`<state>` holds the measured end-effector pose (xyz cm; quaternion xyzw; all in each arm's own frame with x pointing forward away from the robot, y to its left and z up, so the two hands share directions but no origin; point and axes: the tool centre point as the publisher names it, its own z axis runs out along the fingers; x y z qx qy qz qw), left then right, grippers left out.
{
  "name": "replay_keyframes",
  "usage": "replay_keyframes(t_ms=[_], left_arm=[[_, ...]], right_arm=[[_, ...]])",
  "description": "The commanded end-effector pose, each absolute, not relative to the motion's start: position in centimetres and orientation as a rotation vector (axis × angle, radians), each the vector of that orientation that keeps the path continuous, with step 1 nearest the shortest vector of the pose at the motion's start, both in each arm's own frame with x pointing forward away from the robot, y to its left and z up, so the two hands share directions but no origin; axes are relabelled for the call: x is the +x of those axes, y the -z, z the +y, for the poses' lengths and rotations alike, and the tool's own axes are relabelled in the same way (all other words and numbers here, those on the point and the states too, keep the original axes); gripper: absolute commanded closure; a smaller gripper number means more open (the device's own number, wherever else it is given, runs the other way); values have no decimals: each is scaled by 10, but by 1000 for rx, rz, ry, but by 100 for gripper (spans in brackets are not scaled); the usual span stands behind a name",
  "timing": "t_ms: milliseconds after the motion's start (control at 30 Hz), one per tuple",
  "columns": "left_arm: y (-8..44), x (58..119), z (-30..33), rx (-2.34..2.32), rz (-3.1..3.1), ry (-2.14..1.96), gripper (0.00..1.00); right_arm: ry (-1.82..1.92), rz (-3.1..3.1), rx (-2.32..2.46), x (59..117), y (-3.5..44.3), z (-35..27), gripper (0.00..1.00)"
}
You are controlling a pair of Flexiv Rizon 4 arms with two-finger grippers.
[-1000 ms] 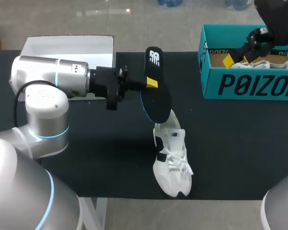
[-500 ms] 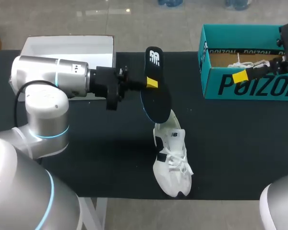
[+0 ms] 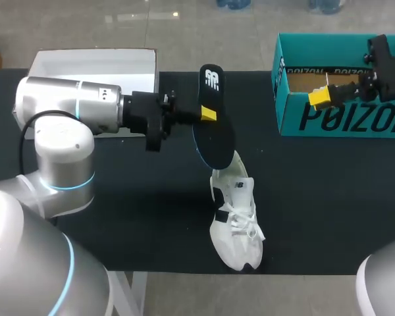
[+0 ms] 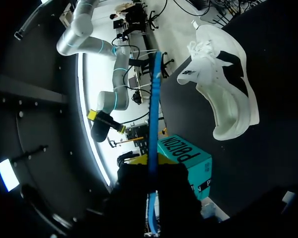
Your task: Take the shoe out of the shoebox, open the shoe tongue, remove and reinsert the insole, then place the shoe into the shoebox
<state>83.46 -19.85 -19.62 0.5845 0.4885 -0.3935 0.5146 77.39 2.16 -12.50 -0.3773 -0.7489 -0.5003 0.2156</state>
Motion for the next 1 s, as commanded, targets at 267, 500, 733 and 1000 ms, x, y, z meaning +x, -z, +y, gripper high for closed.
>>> replay_keyframes(t_ms=[267, 500, 733, 1000], left_arm=[[197, 834, -200, 1402, 1172, 943, 100], [197, 834, -200, 1402, 1172, 943, 100], [197, 834, -200, 1402, 1172, 943, 100], [197, 834, -200, 1402, 1172, 943, 100]], right_arm=[[1253, -2012, -756, 818, 146, 74, 0], [1268, -1975, -704, 825, 159, 94, 0], [1257, -1953, -689, 820, 169, 113, 0], [1286, -1921, -817, 817, 176, 123, 0]])
